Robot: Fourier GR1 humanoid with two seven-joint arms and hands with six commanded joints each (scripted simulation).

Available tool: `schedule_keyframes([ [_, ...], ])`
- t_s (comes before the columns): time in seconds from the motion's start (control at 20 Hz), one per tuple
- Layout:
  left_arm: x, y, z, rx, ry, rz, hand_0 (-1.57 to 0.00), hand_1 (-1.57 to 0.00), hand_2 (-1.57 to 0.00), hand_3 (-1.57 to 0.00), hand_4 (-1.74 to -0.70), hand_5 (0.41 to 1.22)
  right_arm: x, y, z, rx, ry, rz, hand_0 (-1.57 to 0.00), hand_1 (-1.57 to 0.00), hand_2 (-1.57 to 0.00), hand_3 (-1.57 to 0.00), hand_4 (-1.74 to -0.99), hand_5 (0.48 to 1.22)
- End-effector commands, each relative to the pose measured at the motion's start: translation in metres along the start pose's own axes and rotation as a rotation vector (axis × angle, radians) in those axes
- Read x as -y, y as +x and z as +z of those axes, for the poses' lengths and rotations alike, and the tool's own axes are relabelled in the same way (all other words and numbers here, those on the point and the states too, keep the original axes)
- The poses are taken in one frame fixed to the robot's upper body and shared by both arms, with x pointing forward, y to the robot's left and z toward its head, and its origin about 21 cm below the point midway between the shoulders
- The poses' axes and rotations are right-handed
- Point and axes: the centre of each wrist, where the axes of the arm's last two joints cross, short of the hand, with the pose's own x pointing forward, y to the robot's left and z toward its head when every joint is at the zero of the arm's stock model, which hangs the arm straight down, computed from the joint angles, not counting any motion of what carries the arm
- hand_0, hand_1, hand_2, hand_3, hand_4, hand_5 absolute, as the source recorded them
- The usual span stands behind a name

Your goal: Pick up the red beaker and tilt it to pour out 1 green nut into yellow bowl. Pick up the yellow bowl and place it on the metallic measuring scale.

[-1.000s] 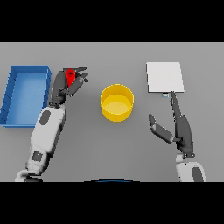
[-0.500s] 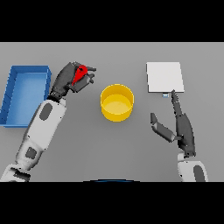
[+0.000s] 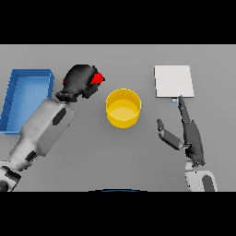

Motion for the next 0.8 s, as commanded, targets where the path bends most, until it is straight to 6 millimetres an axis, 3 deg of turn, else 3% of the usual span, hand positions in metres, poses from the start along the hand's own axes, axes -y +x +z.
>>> schedule_keyframes([
  [0.0,0.002,0.001,-0.001,0.012,-0.017,-0.064,-1.57,-1.57,-1.57,-1.57,-1.74,1.161,0.000,0.001,0.001,0.005,0.001,0.007,0.00,0.00,0.00,0.00,-1.267,0.698],
  [0.15,-0.006,0.012,-0.007,0.055,-0.026,-0.216,-1.57,-1.57,-1.57,-1.57,-1.74,1.190,0.005,0.001,0.004,0.015,0.003,0.005,0.00,0.00,0.00,0.00,-1.274,0.704],
  [0.25,-0.006,0.020,-0.011,0.088,-0.063,-0.317,-1.57,-1.57,-1.57,-1.57,-1.65,1.201,0.000,0.002,-0.002,-0.002,0.001,-0.002,0.00,0.00,0.00,0.00,-1.284,0.705],
  [0.3,-0.011,0.021,-0.012,0.109,-0.076,-0.371,-1.57,-1.57,-1.57,-1.57,-1.67,1.205,-0.001,-0.001,-0.001,-0.003,0.005,-0.011,0.00,0.00,0.00,0.00,-1.283,0.702],
  [0.5,-0.011,0.037,-0.019,0.180,-0.170,-0.576,-1.57,-1.57,-1.57,-1.28,-1.70,1.215,-0.008,-0.004,0.003,0.016,-0.006,-0.046,0.00,0.00,0.00,0.00,-1.292,0.678],
  [0.75,-0.006,0.060,-0.026,0.290,-0.243,-0.820,-1.57,-1.57,-1.57,-1.47,-1.73,1.219,-0.002,-0.007,0.004,0.011,-0.020,-0.087,0.00,0.00,0.00,0.00,-1.291,0.648],
])
